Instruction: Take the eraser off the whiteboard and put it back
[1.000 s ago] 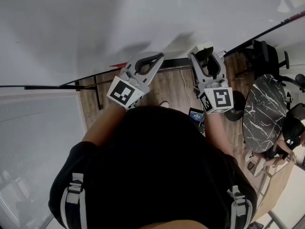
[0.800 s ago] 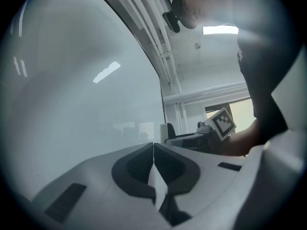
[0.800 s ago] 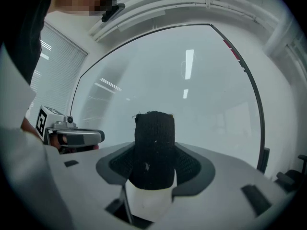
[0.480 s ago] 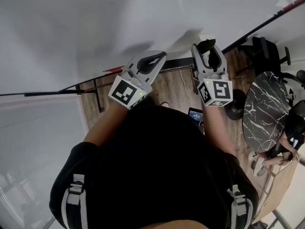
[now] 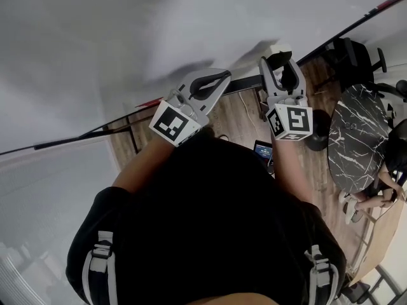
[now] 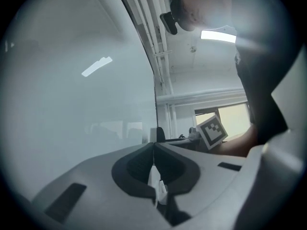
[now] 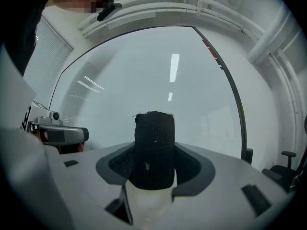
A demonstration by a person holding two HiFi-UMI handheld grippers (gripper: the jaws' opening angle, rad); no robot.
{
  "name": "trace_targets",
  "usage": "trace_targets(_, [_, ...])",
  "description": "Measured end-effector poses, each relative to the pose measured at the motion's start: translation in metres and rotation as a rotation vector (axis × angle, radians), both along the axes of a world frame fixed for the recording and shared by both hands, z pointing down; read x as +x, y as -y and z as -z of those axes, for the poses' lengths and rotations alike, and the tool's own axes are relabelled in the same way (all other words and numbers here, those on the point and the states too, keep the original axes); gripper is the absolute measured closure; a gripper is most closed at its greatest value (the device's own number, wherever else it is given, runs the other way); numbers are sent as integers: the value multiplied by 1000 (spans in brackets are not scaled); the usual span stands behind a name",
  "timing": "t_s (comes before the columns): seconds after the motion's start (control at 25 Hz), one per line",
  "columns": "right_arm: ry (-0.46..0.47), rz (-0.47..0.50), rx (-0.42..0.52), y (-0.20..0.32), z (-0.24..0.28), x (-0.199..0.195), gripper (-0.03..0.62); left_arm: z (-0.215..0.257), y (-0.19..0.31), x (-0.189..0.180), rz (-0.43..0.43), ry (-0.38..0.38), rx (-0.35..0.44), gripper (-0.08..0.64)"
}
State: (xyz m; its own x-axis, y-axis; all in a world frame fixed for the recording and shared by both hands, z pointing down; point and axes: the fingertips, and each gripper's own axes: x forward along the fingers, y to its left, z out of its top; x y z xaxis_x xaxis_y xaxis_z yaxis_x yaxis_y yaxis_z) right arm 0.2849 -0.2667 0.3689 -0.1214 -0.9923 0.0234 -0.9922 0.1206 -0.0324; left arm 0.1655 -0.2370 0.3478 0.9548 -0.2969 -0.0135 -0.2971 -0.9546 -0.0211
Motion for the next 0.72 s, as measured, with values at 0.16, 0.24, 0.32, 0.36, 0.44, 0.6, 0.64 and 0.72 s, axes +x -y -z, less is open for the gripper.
trace_targets(0.16, [-9,-10,-3,11,8,0,367,3,10,2,-18,-2,-10,554])
trace_targets(0.24, [-18,-8,-1,12,5,2,367,-2,9,4,-19,-3,-10,554])
trace_targets(0.32, [-25,-7,-1,12,1,4,367,-7,6,6,-17,-6,-9,554])
trace_targets(0.36, [-28,-8,-1,12,0,5,367,-9,4,6,-15,-6,-9,554])
trace_targets(0.44, [-30,-11,-3,11,-1,5,367,-11,1,5,-8,-3,-9,554])
trace_targets(0.6, [-32,-18,-2,10,1,5,364,-11,0,0,10,0,-14,554])
trace_targets(0.64, [-31,-16,-2,10,2,4,362,-11,-1,-1,15,1,-15,554])
trace_targets(0.72, [-31,-5,-3,10,2,3,340,-12,-2,-3,22,3,-14,554])
